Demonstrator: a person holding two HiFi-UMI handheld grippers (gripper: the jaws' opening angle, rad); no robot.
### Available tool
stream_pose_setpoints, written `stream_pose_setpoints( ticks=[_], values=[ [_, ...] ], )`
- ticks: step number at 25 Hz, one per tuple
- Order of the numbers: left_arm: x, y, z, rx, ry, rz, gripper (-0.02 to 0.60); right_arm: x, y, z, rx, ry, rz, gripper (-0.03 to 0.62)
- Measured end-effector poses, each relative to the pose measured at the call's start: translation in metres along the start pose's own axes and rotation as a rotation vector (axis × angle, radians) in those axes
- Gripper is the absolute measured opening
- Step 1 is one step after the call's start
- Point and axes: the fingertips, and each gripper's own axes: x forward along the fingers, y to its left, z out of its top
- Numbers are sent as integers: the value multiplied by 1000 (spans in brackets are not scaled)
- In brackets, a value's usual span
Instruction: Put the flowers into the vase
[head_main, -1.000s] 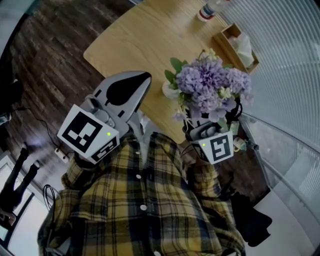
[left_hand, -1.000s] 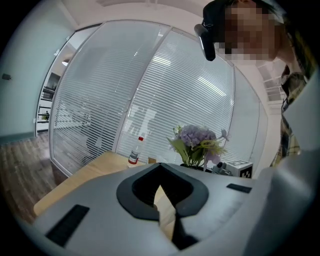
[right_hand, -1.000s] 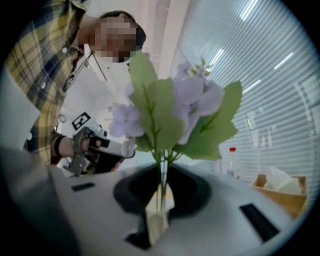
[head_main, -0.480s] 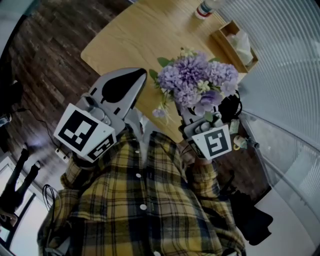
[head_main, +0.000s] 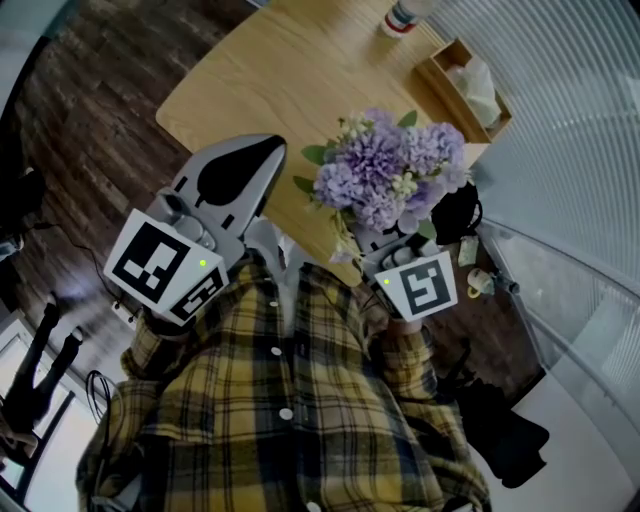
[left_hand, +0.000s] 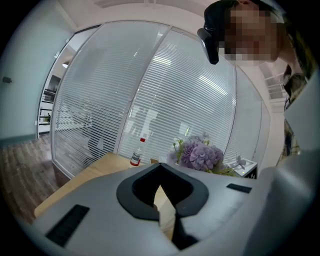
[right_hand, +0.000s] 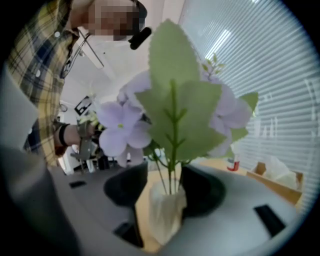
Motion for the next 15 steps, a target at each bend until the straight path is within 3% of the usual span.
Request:
stream_pose_setpoints(
  ticks=[7,15],
  values=[
    [-1,3,1,1,-4,9,8,-1,6,-1,-75,30,-27,209],
    [2,-1,1,4,-3,9,8,-10,-2,-4,-71,49,-74,215]
  ],
)
